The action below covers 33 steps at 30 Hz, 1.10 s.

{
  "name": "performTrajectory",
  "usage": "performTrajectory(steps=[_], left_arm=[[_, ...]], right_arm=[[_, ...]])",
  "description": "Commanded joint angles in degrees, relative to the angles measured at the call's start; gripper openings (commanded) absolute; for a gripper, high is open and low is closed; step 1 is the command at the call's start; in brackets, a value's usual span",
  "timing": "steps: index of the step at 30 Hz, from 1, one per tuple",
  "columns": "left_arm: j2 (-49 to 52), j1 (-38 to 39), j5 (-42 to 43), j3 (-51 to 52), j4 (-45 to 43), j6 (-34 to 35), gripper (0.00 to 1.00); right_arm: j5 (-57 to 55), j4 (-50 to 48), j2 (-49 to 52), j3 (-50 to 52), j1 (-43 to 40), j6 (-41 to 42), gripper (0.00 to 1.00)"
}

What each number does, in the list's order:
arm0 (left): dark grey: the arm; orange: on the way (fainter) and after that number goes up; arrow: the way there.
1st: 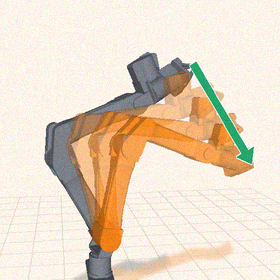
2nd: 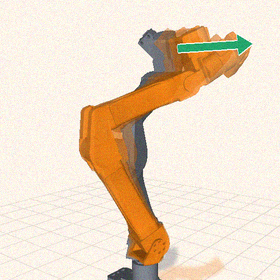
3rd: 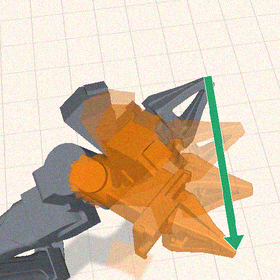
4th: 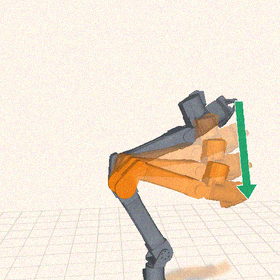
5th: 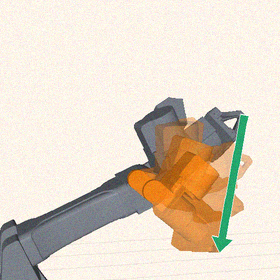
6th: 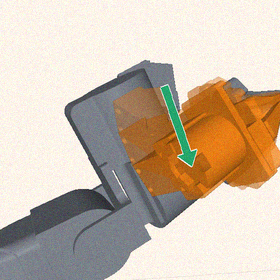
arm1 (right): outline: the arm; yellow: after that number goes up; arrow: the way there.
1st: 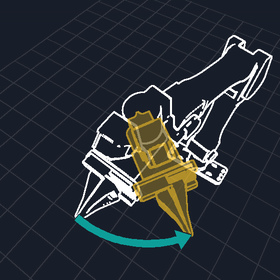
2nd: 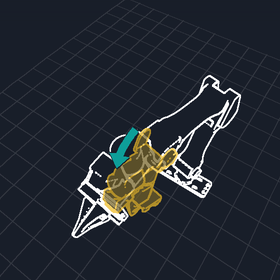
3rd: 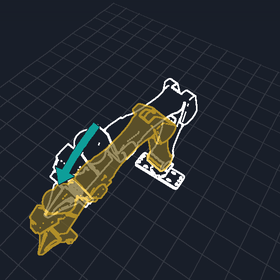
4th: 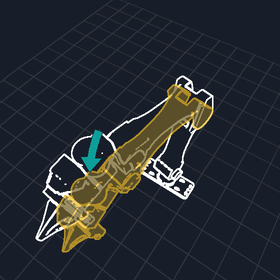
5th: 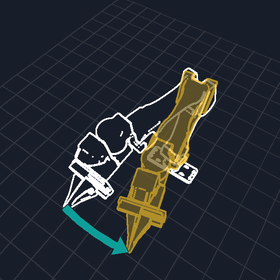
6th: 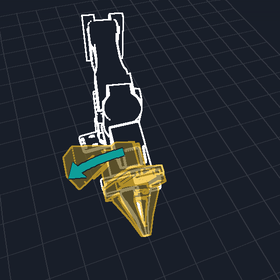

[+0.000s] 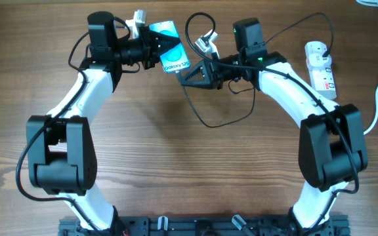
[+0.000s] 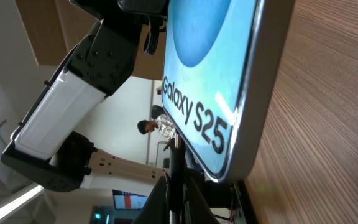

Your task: Plug charger to phone and switch on socket

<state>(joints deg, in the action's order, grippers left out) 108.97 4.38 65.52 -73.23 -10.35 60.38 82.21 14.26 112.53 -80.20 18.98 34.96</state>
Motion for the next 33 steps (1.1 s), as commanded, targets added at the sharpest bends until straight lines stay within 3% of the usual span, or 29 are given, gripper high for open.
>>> performTrajectory(steps=[1, 13, 20, 24, 29, 33], left_arm=[[-0.26, 0.09, 2.25, -0.59, -0.94, 1.11, 0.04], [-0.26, -0.52, 4.07, -0.59, -1.49, 3.52, 0.04], [-0.26, -0.52, 4.70, -0.59, -1.51, 3.30, 0.04], [-0.26, -0.81, 4.46, -0.59, -2.75, 3.32, 0.04], [-0.26, -3.67, 1.97, -0.59, -3.15, 9.22, 0.04], [-0.26, -4.24, 2.54, -0.59, 3.37, 10.80, 0.04]], right_arm=[[-1.20, -0.50, -1.40, -0.07, -0.04, 1.03, 0.04], [-1.51, -1.90, -1.42, -0.09, -0.11, 1.51, 0.04], [-3.02, -9.62, -1.40, -0.09, -0.20, 10.32, 0.04], [-3.85, -9.73, -1.42, -0.07, -0.22, 10.67, 0.04], [-0.96, -10.51, -1.42, -0.07, -0.20, 11.89, 0.04], [0.26, -10.58, -1.42, -0.07, -0.20, 11.72, 0.04]])
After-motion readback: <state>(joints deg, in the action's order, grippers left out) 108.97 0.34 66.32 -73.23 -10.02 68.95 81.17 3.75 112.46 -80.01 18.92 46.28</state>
